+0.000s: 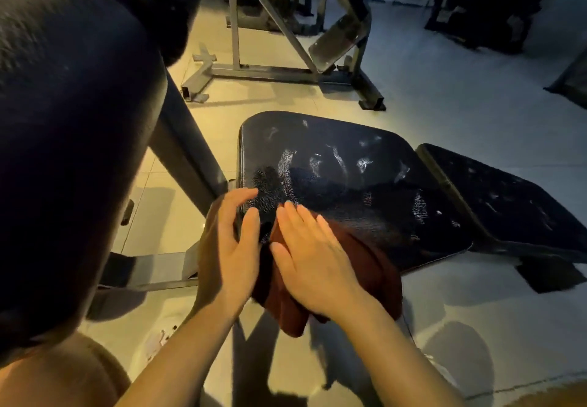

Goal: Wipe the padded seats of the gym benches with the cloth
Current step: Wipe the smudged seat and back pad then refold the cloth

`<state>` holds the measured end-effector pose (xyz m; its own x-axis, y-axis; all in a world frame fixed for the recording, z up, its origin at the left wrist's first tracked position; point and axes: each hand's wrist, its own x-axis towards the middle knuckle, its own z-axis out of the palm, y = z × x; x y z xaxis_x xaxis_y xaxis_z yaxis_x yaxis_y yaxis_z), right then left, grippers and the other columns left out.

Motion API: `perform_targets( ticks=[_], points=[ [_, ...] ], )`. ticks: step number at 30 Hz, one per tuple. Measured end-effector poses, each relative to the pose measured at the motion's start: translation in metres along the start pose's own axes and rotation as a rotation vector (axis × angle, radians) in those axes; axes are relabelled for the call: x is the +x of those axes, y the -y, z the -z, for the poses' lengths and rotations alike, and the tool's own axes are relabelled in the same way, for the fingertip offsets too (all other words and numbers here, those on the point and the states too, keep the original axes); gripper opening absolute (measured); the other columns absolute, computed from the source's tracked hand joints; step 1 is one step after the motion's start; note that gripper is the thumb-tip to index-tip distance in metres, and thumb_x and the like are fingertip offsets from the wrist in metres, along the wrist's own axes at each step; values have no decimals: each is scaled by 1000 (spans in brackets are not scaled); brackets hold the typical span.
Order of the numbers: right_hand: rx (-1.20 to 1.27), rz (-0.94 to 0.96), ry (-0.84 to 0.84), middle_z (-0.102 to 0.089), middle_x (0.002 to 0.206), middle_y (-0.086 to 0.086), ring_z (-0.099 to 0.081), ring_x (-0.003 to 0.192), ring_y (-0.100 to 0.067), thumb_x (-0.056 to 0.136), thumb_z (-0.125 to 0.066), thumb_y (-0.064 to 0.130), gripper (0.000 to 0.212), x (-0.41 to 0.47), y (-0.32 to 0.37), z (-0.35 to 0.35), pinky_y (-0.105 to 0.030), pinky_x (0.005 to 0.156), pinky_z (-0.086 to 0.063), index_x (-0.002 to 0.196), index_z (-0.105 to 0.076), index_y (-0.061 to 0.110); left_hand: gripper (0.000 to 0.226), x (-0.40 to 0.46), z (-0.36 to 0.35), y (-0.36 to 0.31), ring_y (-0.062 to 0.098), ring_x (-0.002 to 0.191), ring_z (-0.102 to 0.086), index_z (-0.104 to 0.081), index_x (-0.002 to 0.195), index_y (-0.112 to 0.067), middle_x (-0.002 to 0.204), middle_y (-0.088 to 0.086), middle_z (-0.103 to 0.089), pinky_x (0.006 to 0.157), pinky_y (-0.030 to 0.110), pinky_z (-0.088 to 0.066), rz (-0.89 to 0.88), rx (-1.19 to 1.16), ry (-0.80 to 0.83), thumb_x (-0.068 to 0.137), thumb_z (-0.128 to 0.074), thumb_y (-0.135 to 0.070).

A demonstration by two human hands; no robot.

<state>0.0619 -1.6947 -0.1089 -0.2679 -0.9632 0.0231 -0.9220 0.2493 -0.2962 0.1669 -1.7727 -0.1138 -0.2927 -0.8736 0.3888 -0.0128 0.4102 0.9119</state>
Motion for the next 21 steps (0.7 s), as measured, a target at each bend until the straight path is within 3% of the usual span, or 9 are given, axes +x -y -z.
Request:
perform_targets(
  ticks=[2, 4, 5, 7, 10, 13, 16, 17, 21],
  points=[
    [49, 93, 44, -2, 165, 1, 3, 151, -15, 102, -23, 39, 61, 21, 4, 2, -29, 118, 10, 157, -8, 18, 26, -5, -3, -9, 6, 109, -57, -55, 113, -28, 111, -3, -60, 98, 24, -46, -44, -62, 0, 90, -44, -34],
    [42, 129, 74, -2, 165, -1, 2, 151, -16, 103, -34, 30, 62, 44, -1, 5, -32, 121, 6, 157, -8, 17, 22, -7, -5, -17, -6, 103, -56, -54, 112, -28, 107, -13, -59, 91, 11, -43, -79, -86, -6, 92, -46, -29],
    [40, 120, 65, -3, 165, -1, 1, 151, -16, 103, -36, 31, 63, 56, -5, 6, -34, 122, 4, 157, -8, 17, 22, -8, -6, -16, -7, 102, -56, -54, 111, -33, 105, -20, -59, 90, 12, -44, -72, -100, -1, 91, -45, -32],
    [66, 53, 10, -7, 165, -1, -3, 151, -16, 104, -33, 39, 62, 78, -11, 8, -36, 123, 0, 157, -11, 17, 23, -10, -6, -6, 0, 105, -58, -55, 108, -49, 105, -28, -59, 93, 26, -49, 26, -109, 7, 88, -44, -48],
    [68, -28, -30, -9, 164, -1, -5, 151, -16, 104, -27, 48, 63, 88, -19, 7, -35, 123, 0, 157, -11, 18, 30, -11, -7, 20, 13, 121, -54, -55, 104, -59, 116, -19, -59, 102, 48, -45, 230, -49, -65, 79, -42, -67],
    [44, -102, -46, -7, 165, 1, -2, 151, -14, 103, -23, 51, 64, 61, -36, 9, -31, 121, 3, 157, -8, 19, 47, -3, -6, 28, 18, 124, -52, -56, 114, -42, 121, -8, -58, 106, 44, -42, 251, 38, -98, 81, -36, -69],
    [26, -143, -56, -4, 164, 6, 2, 150, -8, 100, -16, 58, 68, 23, -56, 11, -24, 116, 9, 157, -7, 23, 55, 7, -10, 20, 12, 117, -52, -57, 126, -20, 125, 1, -58, 100, 13, -37, 112, 150, -96, 90, -33, -54],
    [11, -129, -59, -4, 164, 7, 3, 149, -5, 95, -10, 62, 73, 13, -59, 12, -22, 115, 11, 157, -8, 24, 56, 9, -13, 19, 13, 117, -51, -56, 127, -16, 126, 2, -57, 98, 9, -34, 90, 151, -96, 90, -32, -51],
    [-14, 26, -4, 0, 163, 11, 14, 143, 2, 82, 2, 60, 82, 9, -44, 10, -21, 113, 18, 157, -6, 27, 44, 5, -36, 24, 15, 136, -39, -48, 131, -26, 140, 3, -49, 115, 34, -29, 13, 90, -77, 93, -34, -45]
  ],
)
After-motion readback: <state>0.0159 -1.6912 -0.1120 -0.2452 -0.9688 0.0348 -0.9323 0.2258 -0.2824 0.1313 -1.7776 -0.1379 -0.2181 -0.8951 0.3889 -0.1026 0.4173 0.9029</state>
